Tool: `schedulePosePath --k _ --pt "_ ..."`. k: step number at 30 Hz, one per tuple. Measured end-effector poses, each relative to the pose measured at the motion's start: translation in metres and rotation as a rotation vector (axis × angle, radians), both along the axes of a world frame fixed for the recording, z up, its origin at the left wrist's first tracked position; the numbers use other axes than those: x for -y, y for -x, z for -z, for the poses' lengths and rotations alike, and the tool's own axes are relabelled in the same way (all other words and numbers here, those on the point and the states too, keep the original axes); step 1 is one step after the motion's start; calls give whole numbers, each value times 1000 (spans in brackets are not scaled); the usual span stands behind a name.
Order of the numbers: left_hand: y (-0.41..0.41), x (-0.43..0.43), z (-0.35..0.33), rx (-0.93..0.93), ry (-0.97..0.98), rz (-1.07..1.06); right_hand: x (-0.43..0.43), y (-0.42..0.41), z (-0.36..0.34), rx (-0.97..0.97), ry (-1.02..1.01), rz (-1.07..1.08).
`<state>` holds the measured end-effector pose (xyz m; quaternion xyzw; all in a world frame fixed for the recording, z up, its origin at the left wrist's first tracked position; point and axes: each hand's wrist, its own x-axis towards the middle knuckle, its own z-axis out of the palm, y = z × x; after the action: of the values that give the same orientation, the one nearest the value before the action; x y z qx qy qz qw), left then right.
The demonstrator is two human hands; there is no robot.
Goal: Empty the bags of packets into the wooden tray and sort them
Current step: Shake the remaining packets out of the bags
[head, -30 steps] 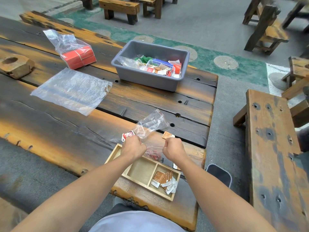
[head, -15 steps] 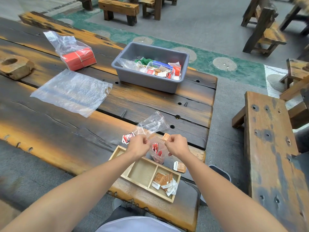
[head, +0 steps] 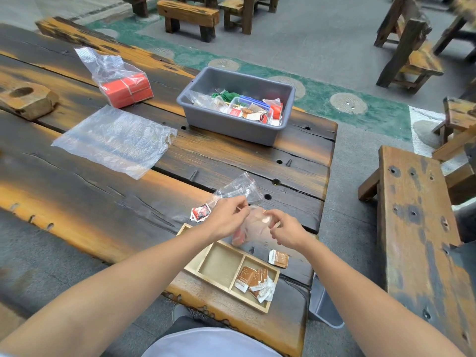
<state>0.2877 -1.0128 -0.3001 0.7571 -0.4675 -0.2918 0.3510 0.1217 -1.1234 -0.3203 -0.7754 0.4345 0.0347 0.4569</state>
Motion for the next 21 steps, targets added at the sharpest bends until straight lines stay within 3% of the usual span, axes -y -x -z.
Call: schedulePosePath --k 3,9,12,15,21 --pt "-3 4 -23 -148 91 -47 6 7 4 16 -8 -11" --pt "-15 14 -66 -726 134 -1 -15 -13 3 178 -43 -150" --pt "-20 12 -71 -857 82 -58 -26 -24 4 306 -280 -112" --pt "-23 7 -70 -964 -18 -253 -49 -27 2 396 -550 20" --pt "-33 -31 -35 -1058 -114 -396 -107 -28 31 374 -890 272"
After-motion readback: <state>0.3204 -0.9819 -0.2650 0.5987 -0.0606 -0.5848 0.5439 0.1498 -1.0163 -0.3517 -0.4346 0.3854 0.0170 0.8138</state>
